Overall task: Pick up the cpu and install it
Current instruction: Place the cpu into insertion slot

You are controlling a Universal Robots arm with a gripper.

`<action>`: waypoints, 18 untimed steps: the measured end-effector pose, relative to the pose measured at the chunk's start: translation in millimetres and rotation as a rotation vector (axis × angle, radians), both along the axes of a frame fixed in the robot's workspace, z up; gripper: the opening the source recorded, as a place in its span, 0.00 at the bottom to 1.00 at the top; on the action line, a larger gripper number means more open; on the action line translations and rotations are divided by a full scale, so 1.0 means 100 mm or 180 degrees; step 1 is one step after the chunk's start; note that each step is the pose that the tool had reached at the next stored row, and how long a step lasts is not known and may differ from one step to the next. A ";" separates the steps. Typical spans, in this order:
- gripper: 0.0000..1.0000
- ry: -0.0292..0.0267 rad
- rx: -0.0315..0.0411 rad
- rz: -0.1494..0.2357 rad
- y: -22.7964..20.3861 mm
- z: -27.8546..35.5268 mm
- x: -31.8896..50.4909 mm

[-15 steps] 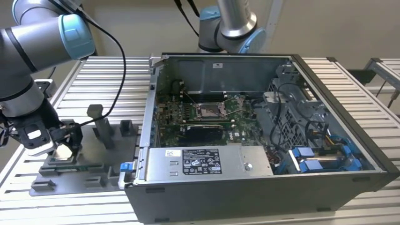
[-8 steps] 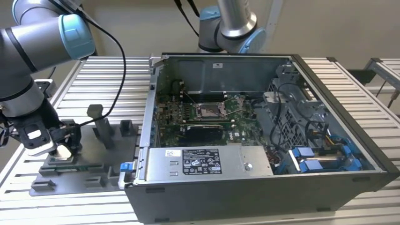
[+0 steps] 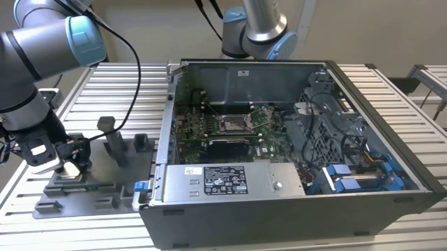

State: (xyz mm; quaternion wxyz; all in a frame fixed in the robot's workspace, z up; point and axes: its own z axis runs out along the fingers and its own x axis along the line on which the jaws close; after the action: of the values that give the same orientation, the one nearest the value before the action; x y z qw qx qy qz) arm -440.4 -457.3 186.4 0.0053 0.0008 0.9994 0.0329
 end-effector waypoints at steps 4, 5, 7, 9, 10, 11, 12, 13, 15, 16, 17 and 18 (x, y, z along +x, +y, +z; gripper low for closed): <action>0.00 0.0000 0.0000 0.0000 0.000 0.013 0.001; 0.00 0.0000 0.0000 0.0000 0.000 0.030 0.001; 0.00 0.0000 0.0000 0.0000 0.000 0.083 0.001; 0.00 0.0000 0.0000 0.0000 0.000 0.142 0.001; 0.00 0.0000 0.0000 0.0000 0.000 0.172 0.000; 0.00 0.0000 0.0000 0.0000 0.000 0.201 0.001; 0.00 0.0000 0.0000 0.0000 0.000 0.235 0.001; 0.00 0.0000 0.0000 0.0000 0.000 0.269 0.001; 0.00 0.0000 0.0000 0.0000 0.000 0.345 0.001; 0.00 0.0000 0.0000 0.0000 0.000 0.376 0.001; 0.00 0.0000 0.0000 0.0000 0.000 0.404 0.001; 0.00 0.0000 0.0000 0.0000 0.000 0.433 0.001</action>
State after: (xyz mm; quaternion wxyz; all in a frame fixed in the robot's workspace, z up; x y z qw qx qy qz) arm -440.4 -457.3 229.8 0.0053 0.0008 0.9994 0.0329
